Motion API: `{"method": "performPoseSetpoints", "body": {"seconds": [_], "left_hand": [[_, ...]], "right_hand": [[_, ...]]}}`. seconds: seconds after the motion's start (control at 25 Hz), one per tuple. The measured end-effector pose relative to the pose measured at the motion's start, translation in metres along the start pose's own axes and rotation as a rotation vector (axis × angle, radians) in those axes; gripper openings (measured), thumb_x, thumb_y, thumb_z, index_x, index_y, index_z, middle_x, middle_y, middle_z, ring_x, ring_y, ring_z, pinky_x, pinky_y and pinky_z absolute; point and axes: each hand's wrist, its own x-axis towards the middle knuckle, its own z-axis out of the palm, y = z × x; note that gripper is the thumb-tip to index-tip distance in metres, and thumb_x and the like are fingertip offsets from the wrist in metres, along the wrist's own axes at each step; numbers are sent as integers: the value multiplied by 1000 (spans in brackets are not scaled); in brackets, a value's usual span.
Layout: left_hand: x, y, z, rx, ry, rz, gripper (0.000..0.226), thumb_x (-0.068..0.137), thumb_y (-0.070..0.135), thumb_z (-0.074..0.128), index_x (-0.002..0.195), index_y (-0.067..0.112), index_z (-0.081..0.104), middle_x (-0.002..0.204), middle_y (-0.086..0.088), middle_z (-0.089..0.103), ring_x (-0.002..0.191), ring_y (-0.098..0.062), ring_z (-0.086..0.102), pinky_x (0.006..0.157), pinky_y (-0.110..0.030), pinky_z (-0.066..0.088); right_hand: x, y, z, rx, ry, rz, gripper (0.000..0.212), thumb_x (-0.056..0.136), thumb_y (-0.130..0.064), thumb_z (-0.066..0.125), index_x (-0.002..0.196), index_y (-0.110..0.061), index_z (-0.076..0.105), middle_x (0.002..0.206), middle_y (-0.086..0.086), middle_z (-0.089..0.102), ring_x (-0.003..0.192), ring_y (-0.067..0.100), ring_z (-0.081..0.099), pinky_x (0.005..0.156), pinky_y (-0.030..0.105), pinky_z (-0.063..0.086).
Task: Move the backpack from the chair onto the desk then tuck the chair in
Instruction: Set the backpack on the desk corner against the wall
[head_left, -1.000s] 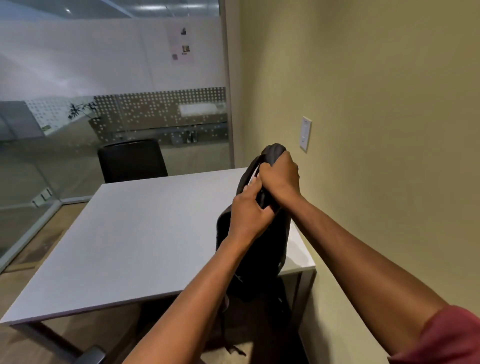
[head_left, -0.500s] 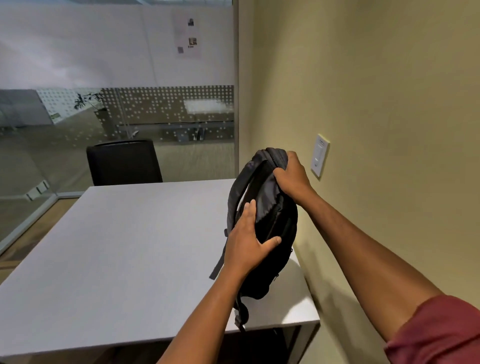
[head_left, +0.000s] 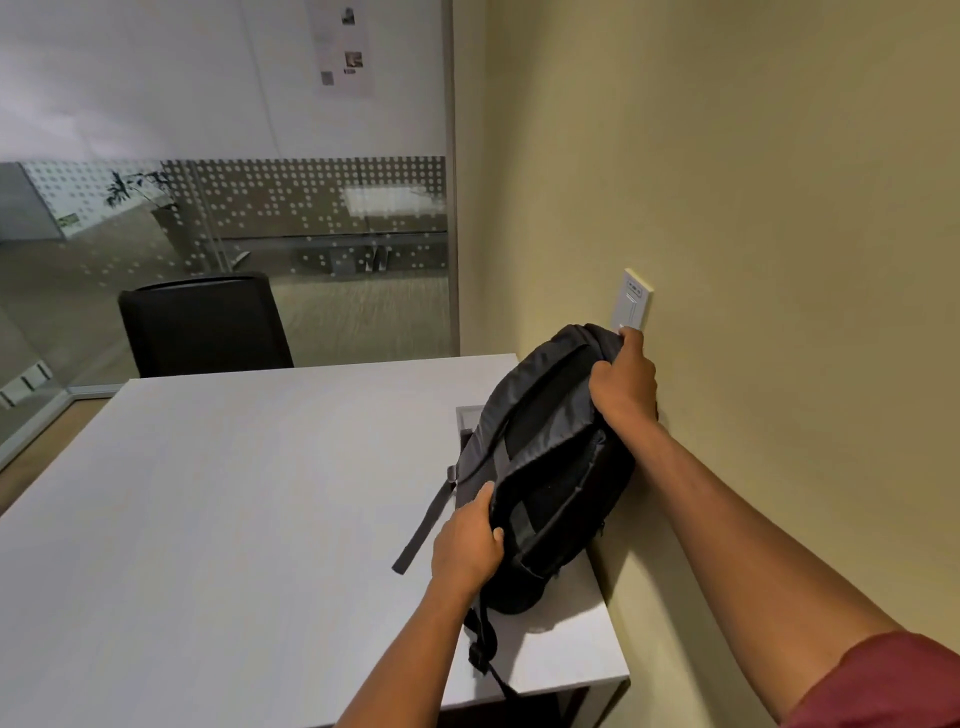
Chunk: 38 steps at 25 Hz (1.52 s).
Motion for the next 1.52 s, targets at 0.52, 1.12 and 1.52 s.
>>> {"method": "performPoseSetpoints", "body": {"seconds": [0.52,1.12,1.52], "left_hand": [[13,-57,16,55,164,-2,55,101,29,37,154,30,21,146,-4,50,121,-28,57,98,-40,47],[-9,-34,68,-67,-297,16,79,102,22,45,159,22,-8,169,-2,5,151,-24,23,117,-40,32],[-37,-38,34,-72,-195,-7,78,98,25,54,158,19,4,166,-2,18,141,-28,43,108,-42,43]], "right_hand": [[5,15,-1,-207,49,-78,53,89,-10,47,140,-12,33,119,18,57,89,37,58,65,37,40],[-9,4,-12,-518,79,-215,46,89,-8,52,133,-5,42,122,19,50,102,38,53,77,40,43],[-46,-10,-16,-544,59,-416,49,89,-19,59,135,-7,46,137,15,48,130,35,35,109,44,28]]}}
